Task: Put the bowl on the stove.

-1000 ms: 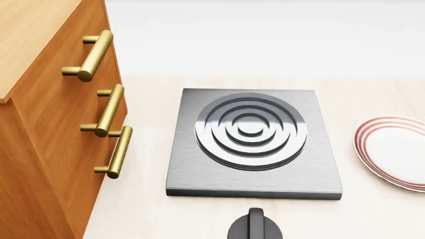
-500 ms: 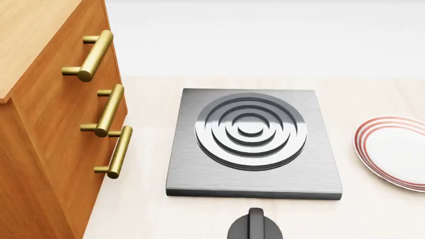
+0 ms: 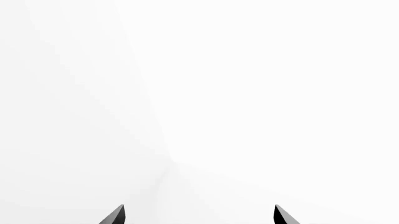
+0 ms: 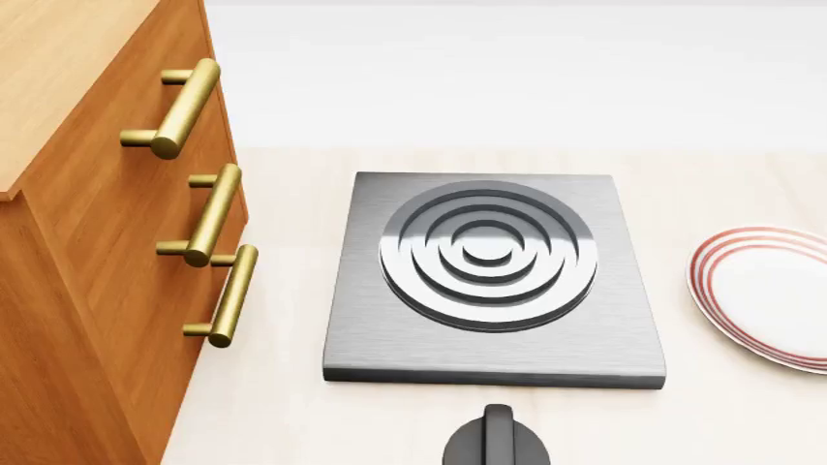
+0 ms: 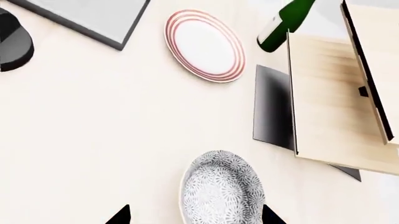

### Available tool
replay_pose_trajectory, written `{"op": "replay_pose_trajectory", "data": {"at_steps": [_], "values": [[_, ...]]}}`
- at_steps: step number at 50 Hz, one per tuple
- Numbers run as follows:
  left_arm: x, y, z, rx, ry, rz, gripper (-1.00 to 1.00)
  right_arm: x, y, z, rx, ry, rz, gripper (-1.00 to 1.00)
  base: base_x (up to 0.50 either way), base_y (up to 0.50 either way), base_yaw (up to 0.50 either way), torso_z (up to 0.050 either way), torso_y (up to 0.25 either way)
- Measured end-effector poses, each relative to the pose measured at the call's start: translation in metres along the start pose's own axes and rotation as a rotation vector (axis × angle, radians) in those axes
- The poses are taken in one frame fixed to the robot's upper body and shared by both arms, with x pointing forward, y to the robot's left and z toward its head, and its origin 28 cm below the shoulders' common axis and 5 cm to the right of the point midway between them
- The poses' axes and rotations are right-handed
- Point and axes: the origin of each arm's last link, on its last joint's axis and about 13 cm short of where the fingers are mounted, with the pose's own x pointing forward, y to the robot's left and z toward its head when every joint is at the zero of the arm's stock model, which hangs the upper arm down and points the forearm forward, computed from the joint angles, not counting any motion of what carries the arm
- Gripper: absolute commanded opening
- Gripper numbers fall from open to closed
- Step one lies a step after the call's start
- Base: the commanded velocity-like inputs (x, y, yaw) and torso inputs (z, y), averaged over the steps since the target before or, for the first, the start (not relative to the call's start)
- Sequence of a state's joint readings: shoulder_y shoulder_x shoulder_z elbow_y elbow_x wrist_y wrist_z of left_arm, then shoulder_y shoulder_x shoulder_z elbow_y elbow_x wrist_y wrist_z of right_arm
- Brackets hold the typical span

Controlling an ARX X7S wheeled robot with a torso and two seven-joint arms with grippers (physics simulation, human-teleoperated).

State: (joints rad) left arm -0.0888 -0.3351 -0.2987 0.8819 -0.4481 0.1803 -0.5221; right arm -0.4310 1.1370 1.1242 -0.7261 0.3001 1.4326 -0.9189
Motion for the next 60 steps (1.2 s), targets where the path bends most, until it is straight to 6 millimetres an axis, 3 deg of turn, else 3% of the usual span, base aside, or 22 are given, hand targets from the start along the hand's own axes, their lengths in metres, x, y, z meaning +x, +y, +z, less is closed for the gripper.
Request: {"op": "replay_pose_trajectory", "data": {"at_steps": [30,60], "values": [[-0.002,0.000,-0.003,0.005,0.006,-0.005,1.00,0.050,0.006,0.005,0.316,0.011,-0.016,1.00,0.00,0.00,0.00,0.000,0.000],[-0.002,0.001,-0.003,0.012,0.005,-0.003,1.00,0.089,0.018,-0.005,0.366,0.077,-0.010,1.00,0.00,0.00,0.00,0.000,0.000]]}}
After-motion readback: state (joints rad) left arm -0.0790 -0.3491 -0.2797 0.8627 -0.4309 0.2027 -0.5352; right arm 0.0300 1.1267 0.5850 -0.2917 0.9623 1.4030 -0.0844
